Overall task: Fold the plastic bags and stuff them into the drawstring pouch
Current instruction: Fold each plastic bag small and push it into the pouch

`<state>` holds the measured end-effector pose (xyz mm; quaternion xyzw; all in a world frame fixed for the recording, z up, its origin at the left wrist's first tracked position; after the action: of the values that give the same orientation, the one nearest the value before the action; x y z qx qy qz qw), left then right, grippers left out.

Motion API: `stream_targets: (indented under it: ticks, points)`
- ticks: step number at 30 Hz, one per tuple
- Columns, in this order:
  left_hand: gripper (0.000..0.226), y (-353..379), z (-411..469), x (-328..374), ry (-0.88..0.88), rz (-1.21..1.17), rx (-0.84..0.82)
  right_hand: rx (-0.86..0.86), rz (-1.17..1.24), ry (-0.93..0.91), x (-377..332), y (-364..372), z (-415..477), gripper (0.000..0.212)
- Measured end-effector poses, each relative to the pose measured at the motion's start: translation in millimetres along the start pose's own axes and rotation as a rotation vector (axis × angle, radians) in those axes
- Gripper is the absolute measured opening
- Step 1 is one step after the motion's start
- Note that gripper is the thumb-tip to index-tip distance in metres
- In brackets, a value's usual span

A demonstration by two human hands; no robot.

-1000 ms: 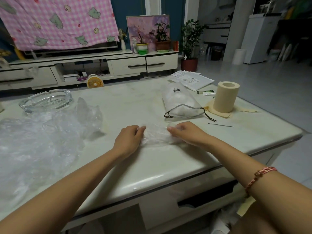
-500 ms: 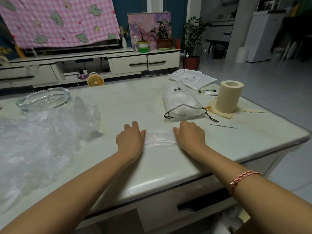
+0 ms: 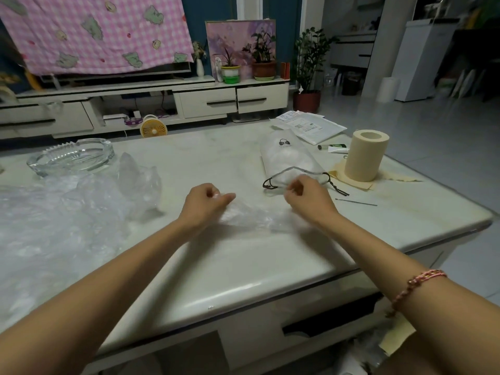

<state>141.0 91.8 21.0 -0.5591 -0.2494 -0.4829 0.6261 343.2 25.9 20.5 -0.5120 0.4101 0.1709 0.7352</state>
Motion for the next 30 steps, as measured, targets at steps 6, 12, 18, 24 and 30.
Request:
stream_targets:
  ticks: [6, 12, 18, 24, 30]
  points:
    - [0.034, -2.9, -14.6, 32.4, 0.032, -0.129, -0.303, -0.684, 0.345, -0.003, -34.1, -3.1, -19.0, 0.065]
    - [0.033, -14.7, -20.3, 43.2, 0.06, -0.11, -0.302, -0.97, 0.288, 0.058, -26.0, 12.0, -34.5, 0.023]
    - [0.028, -41.6, -7.0, 25.9, 0.051, 0.104, 0.068, -0.881, 0.231, 0.07, -29.4, 9.9, -38.4, 0.02]
    - [0.052, -23.6, -15.4, 26.2, -0.302, -0.321, -0.264, -0.627, 0.47, 0.104, -22.5, 18.6, -31.8, 0.021]
    - [0.015, -8.1, -21.3, 28.2, -0.286, -0.405, -0.322, -0.657, 0.601, 0.145, -25.1, 16.5, -33.6, 0.01]
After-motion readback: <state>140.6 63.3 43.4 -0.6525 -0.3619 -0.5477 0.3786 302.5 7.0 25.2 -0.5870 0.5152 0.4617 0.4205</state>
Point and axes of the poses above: each hand's wrist, its own z-axis towards the middle knuckle, its own y-axis out of the palm, x = y × z, the point moved 2 cm from there along z, towards the middle knuckle, and after that the axes turned 4 degrees about y, right-handed, at the moved point
